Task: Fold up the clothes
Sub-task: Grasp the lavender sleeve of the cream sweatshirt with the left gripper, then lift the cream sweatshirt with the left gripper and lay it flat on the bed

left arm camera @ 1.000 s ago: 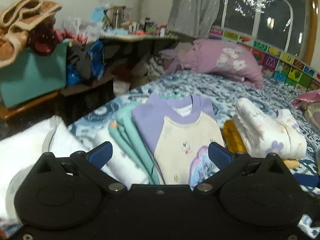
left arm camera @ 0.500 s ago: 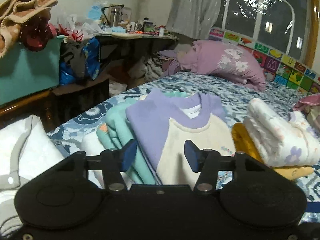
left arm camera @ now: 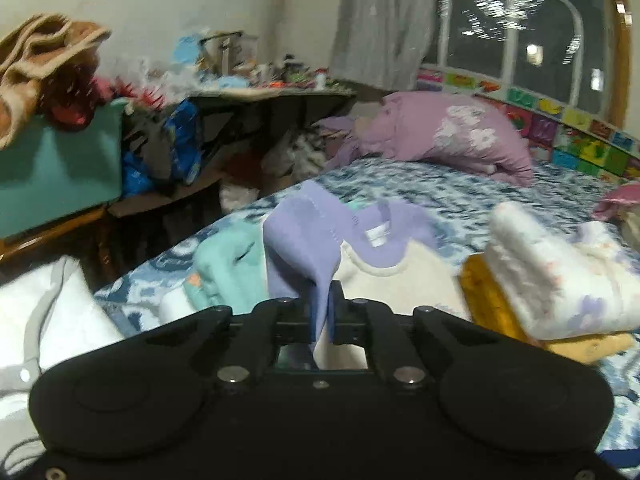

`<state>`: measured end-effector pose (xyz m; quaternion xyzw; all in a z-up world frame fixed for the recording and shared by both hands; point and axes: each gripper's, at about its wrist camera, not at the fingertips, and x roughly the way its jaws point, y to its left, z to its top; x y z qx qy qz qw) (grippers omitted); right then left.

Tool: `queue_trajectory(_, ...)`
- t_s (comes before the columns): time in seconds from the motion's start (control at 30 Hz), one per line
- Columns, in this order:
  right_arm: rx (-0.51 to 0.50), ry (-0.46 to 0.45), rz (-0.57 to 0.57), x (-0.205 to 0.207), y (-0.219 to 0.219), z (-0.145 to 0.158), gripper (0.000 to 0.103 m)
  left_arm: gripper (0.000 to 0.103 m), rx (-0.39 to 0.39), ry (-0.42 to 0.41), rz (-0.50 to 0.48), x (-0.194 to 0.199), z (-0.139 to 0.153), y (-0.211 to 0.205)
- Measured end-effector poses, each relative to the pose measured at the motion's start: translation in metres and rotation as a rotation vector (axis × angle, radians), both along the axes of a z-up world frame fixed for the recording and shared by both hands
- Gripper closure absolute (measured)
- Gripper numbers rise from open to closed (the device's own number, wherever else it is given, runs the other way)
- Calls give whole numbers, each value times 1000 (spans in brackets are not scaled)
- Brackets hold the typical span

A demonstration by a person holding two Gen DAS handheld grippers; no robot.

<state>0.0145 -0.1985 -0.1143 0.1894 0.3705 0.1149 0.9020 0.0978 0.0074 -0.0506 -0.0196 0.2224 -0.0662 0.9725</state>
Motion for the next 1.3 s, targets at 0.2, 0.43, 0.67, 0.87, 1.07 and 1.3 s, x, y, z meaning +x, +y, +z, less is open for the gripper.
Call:
queue_trajectory(0.2,53,4,-3,-19,-13,16,0,100,-6,-59,-103,-37,43,-21)
queue_trajectory(0.43,197,18,-11,-63,-52,47,0,100,-10,-127,-195,-87,98,-44)
queue_trajectory(0.67,315,10,-75,-132,-109,71,0,100,-76,-183,-248,-131,145,-59)
queue_trajectory(0.87,338,-7,-170,-201,-156,79,0,100,-122,-202,-310,-160,172,-83)
queue_trajectory(1.07,373,-11,-260,-263,-193,70,0,100,-154,-160,-418,-177,167,-145)
queue_trajectory(1.3,415,-1,-382,-328,-242,42,0,100,-74,-165,-524,-162,180,-271)
